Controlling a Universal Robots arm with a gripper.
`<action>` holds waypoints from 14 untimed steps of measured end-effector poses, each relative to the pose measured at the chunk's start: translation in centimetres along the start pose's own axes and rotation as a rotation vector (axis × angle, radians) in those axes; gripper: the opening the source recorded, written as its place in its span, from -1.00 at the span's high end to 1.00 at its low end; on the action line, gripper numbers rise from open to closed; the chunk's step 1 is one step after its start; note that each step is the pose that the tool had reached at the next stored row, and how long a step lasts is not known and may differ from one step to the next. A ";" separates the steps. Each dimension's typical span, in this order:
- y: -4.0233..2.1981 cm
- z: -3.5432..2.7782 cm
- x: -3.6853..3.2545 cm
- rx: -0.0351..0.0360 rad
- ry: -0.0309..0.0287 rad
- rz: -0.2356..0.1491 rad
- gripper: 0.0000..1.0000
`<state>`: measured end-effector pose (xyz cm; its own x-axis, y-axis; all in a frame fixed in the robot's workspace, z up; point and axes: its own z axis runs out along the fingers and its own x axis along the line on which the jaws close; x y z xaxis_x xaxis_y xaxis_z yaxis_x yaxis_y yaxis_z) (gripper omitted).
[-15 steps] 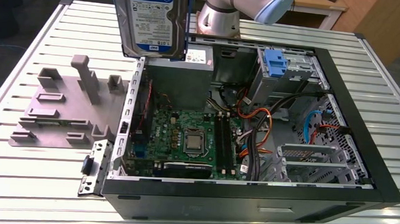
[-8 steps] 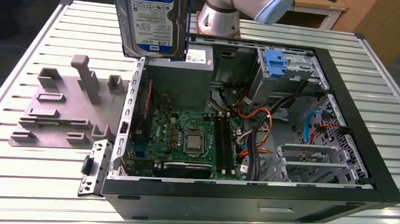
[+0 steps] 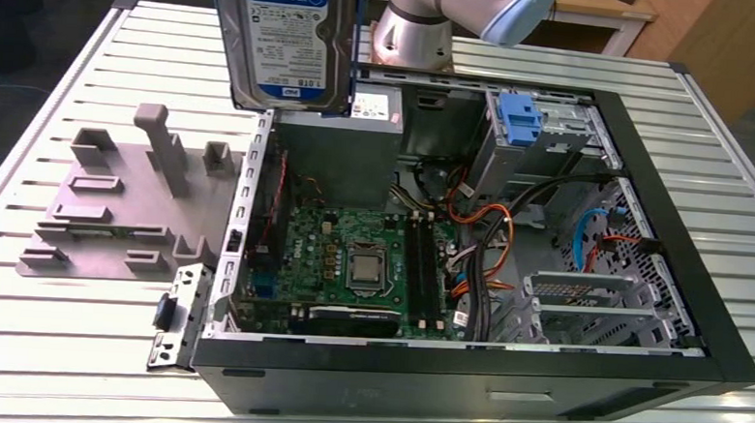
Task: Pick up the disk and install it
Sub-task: 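Pick up the disk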
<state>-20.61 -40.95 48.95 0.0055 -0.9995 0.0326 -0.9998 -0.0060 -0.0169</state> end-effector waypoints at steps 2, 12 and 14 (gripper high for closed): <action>0.00 0.02 0.37 0.0001 0.0000 0.000 0.27; -1.51 0.07 0.92 0.0001 0.0000 0.000 0.27; -1.94 0.08 0.92 0.0000 0.0000 0.000 0.27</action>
<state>-18.66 -41.86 48.94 0.0053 -0.9995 0.0326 -0.9998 -0.0059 -0.0170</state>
